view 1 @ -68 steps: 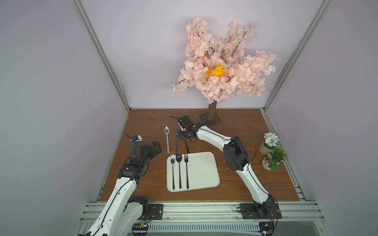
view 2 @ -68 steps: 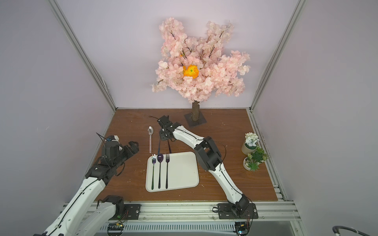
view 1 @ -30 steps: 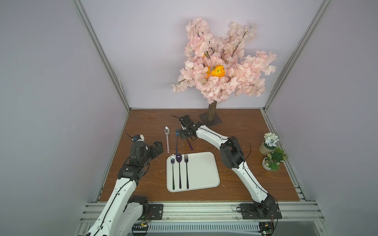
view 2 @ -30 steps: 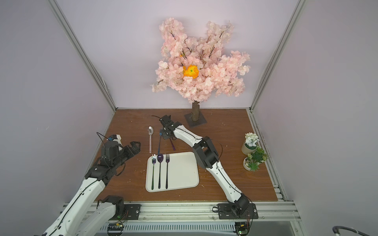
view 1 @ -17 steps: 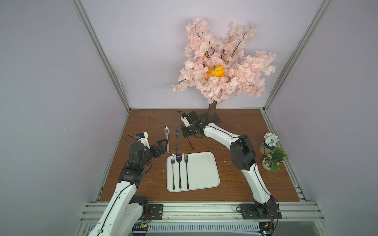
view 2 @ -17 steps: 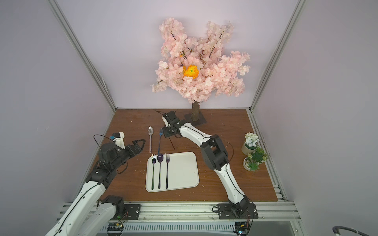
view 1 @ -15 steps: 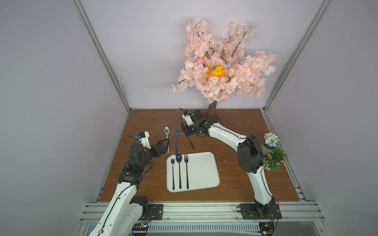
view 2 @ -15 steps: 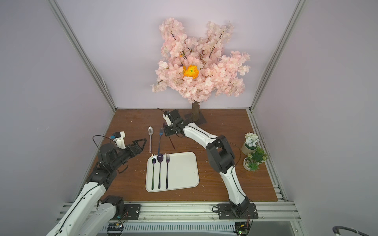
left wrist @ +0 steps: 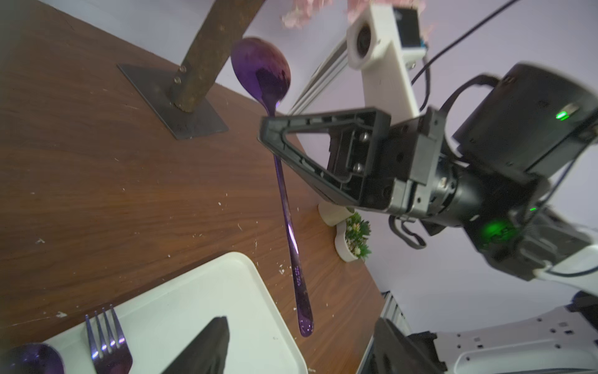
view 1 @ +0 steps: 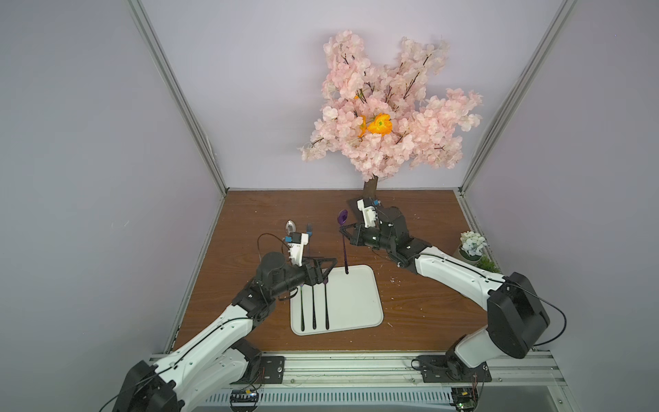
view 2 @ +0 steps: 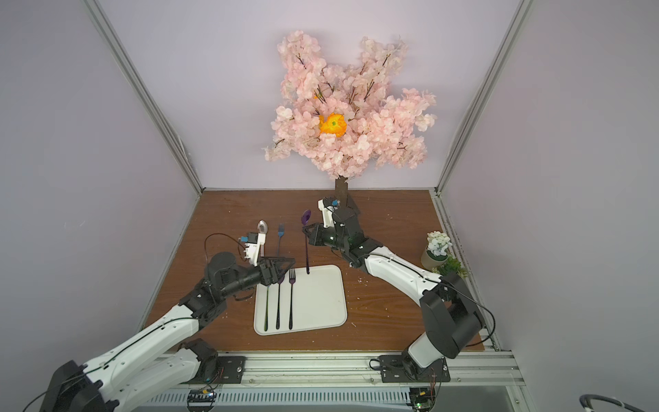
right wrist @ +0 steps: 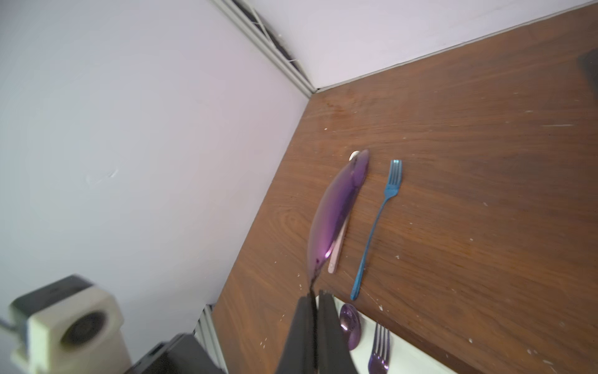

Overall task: Set the spoon and fork side by side
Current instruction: Pick up the spoon from the center of the board.

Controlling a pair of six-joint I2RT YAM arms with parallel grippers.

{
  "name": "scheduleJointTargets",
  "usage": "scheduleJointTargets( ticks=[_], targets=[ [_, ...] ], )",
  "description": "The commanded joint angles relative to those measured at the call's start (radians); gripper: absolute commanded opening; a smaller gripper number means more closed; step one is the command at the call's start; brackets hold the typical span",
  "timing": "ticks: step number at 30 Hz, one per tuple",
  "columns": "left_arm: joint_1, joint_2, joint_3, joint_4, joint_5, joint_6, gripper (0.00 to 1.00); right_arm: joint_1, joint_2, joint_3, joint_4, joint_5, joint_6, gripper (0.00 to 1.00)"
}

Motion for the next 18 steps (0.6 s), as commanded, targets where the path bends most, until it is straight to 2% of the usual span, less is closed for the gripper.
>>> scheduleJointTargets(
  ticks=[1,4,7,11,16,18],
  targets=[
    [-0.079,0.063,0.088,-0.098,-0.168,0.074,0.68,0.014,-0.029,0.004,-0.061,0.155,0.045,0.0],
    [-0.138,0.13,0.147,-0.164,-0.26,0.1,0.67,0.027,-0.016,0.007,-0.078,0.183,0.061,0.0],
    [-0.169,0.181,0.183,-0.184,-0.312,0.097,0.62,0.045,-0.001,0.024,-0.091,0.215,0.066,0.0],
    [-0.199,0.248,0.244,-0.26,-0.428,0.111,0.61,0.06,0.003,0.048,-0.106,0.243,0.064,0.0],
    [-0.225,0.311,0.291,-0.265,-0.45,0.131,0.57,0.079,0.012,0.071,-0.125,0.262,0.065,0.0],
    [-0.234,0.336,0.309,-0.274,-0.471,0.135,0.52,0.083,0.014,0.073,-0.128,0.268,0.068,0.0]
  ],
)
